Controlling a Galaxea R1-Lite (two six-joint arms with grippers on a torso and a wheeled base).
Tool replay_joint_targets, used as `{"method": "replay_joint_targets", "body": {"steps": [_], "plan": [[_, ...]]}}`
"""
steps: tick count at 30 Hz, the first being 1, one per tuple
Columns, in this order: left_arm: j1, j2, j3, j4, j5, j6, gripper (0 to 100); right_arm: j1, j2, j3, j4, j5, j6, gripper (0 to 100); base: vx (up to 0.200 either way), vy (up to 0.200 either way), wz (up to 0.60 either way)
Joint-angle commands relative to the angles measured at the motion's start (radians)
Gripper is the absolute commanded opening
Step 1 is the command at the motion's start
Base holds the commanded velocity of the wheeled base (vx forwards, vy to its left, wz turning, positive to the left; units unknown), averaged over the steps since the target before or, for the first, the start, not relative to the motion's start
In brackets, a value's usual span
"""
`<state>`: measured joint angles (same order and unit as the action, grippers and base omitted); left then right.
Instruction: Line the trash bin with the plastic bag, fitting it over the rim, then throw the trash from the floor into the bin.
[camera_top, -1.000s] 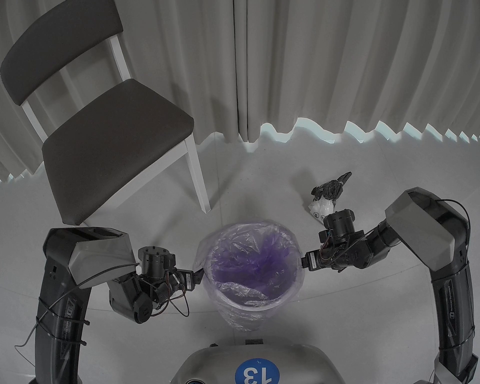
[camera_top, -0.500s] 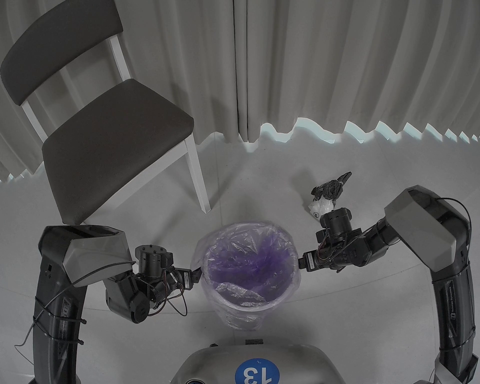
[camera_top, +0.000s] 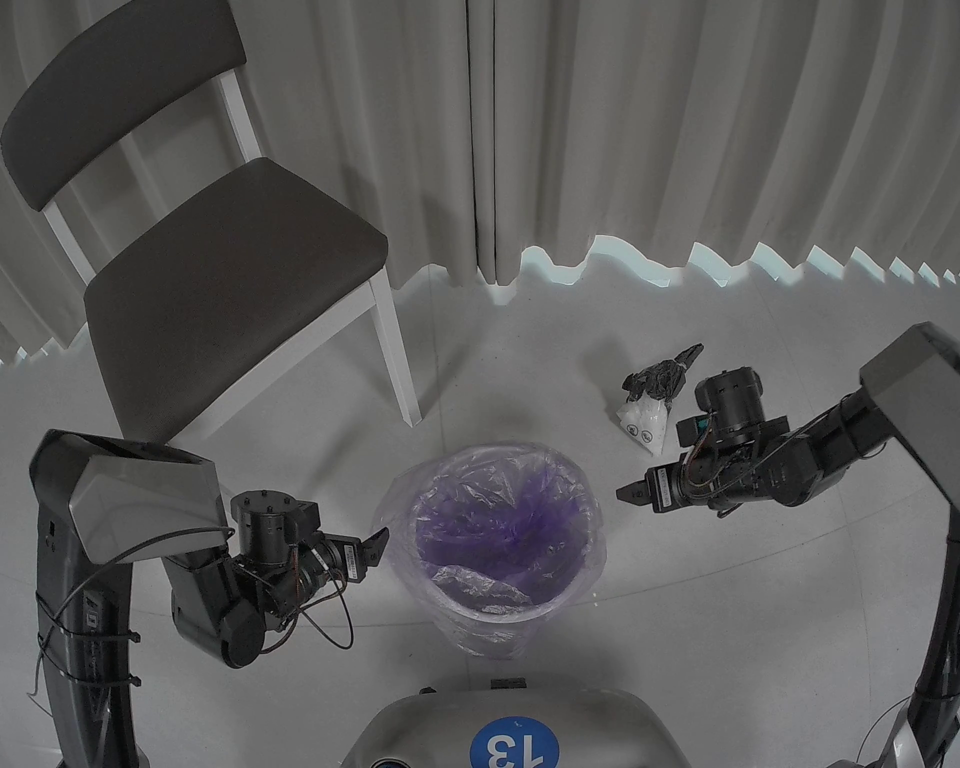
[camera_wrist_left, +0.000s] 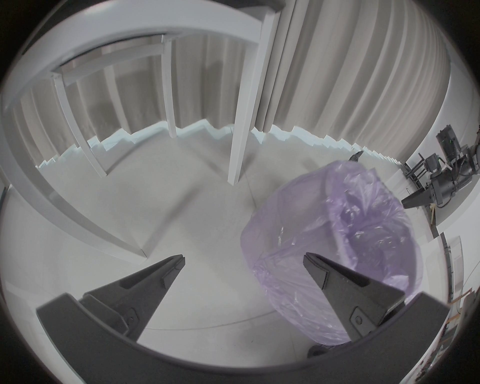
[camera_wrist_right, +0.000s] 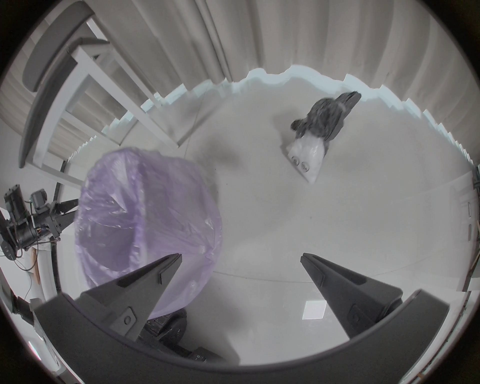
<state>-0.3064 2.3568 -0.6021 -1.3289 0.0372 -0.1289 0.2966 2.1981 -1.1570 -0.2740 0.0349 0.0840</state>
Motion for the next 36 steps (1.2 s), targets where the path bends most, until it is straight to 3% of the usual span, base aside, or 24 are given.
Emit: {"method": "replay_joint_targets", "body": {"steps": [1, 8, 11, 19, 36], "plan": [[-0.005, -0.099, 0.13, -0.079, 0.0, 0.002, 100, 0.058, -0.216, 0.068, 0.003, -0.012, 0.0, 100, 0.0, 0.0, 0.0], [-0.01, -0.149, 0.223, -0.173, -0.005, 0.002, 100, 0.223, -0.247, 0.063, 0.006, -0.095, 0.0, 100, 0.0, 0.0, 0.0], [-0.016, -0.159, 0.286, -0.239, -0.036, 0.006, 100, 0.289, -0.239, 0.056, 0.006, -0.099, 0.0, 100, -0.133, 0.0, 0.0], [-0.033, -0.217, 0.326, -0.24, -0.036, -0.003, 100, 0.403, -0.141, 0.022, 0.006, -0.099, 0.0, 100, -0.175, 0.0, 0.0], [-0.094, -0.231, 0.39, -0.242, 0.007, -0.041, 100, 0.427, 0.111, -0.127, -0.007, -0.099, -0.047, 100, 0.0, 0.0, 0.0]]}}
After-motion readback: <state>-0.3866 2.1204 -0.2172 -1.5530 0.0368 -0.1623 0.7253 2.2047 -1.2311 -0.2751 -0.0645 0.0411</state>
